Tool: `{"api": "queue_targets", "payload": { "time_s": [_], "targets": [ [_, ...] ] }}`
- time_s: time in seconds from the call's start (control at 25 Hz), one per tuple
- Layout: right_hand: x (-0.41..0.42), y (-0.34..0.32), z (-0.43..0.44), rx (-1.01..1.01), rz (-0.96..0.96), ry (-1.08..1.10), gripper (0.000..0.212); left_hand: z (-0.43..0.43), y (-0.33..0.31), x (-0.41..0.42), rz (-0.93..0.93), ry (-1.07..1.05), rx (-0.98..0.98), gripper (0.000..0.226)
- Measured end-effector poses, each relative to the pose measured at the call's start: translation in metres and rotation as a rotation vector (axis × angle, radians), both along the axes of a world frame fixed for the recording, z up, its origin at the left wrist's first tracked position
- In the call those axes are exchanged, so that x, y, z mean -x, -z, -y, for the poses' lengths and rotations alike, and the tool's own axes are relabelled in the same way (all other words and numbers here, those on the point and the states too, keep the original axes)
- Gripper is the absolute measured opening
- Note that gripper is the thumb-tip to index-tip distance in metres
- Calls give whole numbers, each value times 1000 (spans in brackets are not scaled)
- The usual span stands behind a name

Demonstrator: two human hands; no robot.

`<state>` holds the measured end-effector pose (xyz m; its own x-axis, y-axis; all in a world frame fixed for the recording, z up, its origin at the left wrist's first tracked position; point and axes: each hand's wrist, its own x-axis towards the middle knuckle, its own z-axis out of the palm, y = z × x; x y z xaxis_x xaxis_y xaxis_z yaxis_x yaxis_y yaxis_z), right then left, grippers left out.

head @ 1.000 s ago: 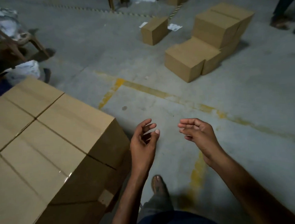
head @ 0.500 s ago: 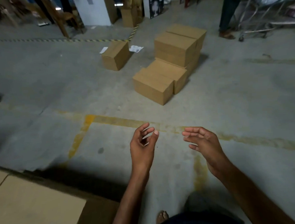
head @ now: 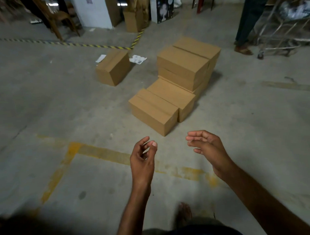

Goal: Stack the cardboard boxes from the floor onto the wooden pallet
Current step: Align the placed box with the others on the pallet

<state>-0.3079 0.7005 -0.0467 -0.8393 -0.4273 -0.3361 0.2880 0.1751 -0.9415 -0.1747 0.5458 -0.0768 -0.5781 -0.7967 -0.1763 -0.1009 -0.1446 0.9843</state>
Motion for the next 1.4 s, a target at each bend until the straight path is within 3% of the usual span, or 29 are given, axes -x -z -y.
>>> {"api": "queue_targets", "payload": {
  "time_s": [0.28, 0.68, 0.88, 1.08, 1.24, 1.4],
  "targets": [
    [165, 19, 91, -65, 48, -59, 23, 82, 7, 137, 57, -29, -12, 30],
    [375, 153, 249, -336, 97, -116, 23, 238, 152, 331, 345, 27, -39, 25],
    [468, 264, 330, -450, 33, -217, 20, 299, 255, 421, 491, 73, -20, 26],
    [538, 415, 387, -578, -38, -337, 28, 331, 402, 487, 615, 62, -21, 40],
    [582, 523, 409, -687, -138, -426, 36, 356, 523, 546, 771, 261, 218, 64],
    [603, 598, 416, -808, -278, -510, 40, 363, 608, 558, 936, 448, 390, 68]
  ]
}}
